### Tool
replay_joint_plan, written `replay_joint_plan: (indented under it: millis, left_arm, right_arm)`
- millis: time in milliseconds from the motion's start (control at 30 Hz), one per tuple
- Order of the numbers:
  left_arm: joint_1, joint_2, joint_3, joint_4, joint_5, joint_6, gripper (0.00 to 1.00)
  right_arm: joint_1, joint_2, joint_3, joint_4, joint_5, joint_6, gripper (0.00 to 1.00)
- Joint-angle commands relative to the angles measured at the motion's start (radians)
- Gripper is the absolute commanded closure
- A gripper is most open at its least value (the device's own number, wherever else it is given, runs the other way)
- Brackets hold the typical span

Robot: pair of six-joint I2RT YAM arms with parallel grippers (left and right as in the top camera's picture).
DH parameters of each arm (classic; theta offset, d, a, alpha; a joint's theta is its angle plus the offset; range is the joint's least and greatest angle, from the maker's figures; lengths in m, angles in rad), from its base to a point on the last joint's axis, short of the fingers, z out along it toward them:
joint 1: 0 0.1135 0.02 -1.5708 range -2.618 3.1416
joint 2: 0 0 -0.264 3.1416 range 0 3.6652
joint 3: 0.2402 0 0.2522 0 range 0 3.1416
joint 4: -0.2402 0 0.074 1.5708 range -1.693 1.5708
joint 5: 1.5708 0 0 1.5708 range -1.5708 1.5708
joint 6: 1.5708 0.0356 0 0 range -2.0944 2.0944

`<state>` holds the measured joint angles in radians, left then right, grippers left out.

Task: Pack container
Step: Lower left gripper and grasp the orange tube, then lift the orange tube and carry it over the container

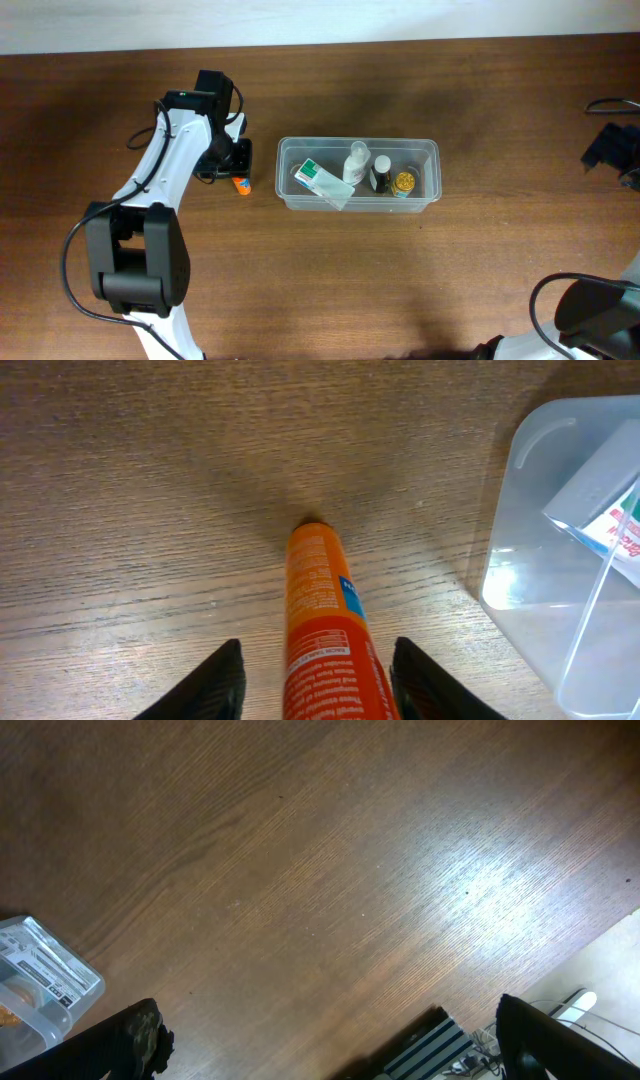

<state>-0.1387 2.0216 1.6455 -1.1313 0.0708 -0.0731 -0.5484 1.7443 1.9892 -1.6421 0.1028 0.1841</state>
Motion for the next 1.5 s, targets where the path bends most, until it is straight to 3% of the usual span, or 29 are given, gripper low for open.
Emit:
replay_joint_plan:
  millis: [0, 433, 533, 833, 1133, 1467]
  left_arm:
    - [0.002, 0.019, -0.012, 0.003, -0.008, 0.006, 0.58]
    - [0.002, 0.018, -0.011, -0.006, -0.009, 0.006, 0.64]
    - [0.002, 0.018, -0.007, -0.006, -0.009, 0.006, 0.71]
    - [0.002, 0.018, 0.082, -0.076, -0.009, 0.006, 0.72]
    - [0.002, 0.018, 0.336, -0.283, -0.005, 0.006, 0.71]
    - [-0.02, 0.018, 0.725, -0.499, 0.177, 0.006, 0.71]
  right_arm:
    - [-0.002, 0.005, -0.003, 0.001, -0.006, 0.009, 0.02]
    - [-0.002, 0.005, -0.003, 0.001, -0.005, 0.009, 0.02]
    - [-0.002, 0.005, -0.003, 0.001, -0.005, 0.008, 0.02]
    - [-0.002, 0.005, -0.003, 0.001, -0.006, 0.009, 0.02]
    - [-0.002, 0.005, -0.003, 0.001, -0.005, 0.009, 0.02]
    - [-0.002, 0.005, -0.003, 0.001, -0.006, 0.008, 0.02]
